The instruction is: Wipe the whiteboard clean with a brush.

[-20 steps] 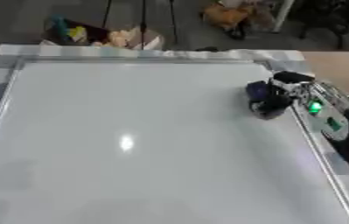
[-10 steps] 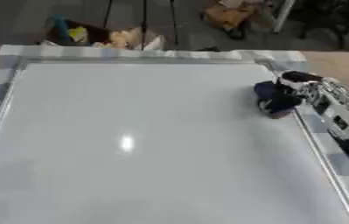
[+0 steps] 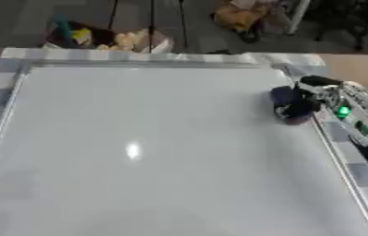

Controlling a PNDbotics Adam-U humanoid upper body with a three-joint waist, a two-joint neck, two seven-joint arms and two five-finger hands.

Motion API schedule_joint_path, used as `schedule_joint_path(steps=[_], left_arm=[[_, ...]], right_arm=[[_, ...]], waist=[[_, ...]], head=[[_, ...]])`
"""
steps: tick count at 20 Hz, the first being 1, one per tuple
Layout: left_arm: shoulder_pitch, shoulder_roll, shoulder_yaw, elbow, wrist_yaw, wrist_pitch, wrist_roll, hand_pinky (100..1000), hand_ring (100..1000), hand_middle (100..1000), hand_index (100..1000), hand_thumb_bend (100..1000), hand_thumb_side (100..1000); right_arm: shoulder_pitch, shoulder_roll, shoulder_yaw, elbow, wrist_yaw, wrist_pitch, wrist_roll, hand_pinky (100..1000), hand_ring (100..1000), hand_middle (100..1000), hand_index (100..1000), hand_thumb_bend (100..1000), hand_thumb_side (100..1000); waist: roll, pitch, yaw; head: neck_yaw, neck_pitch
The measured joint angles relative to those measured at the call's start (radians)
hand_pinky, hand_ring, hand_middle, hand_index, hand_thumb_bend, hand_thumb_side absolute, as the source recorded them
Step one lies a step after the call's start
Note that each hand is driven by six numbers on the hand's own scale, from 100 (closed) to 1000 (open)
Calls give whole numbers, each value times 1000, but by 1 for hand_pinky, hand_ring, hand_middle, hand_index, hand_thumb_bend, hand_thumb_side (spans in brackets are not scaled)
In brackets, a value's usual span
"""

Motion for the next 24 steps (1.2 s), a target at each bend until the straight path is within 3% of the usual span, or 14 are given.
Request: schedule_joint_path(steps=[24], left_arm=[[0,-1,0,0,0,8,-7,368,718,560,609,100,940]], right_arm=[[-35,30,69,-49,7,-49,51,485,592,456,436,100,507]], waist=[[-7,-1,0]], head=[[-4,0]])
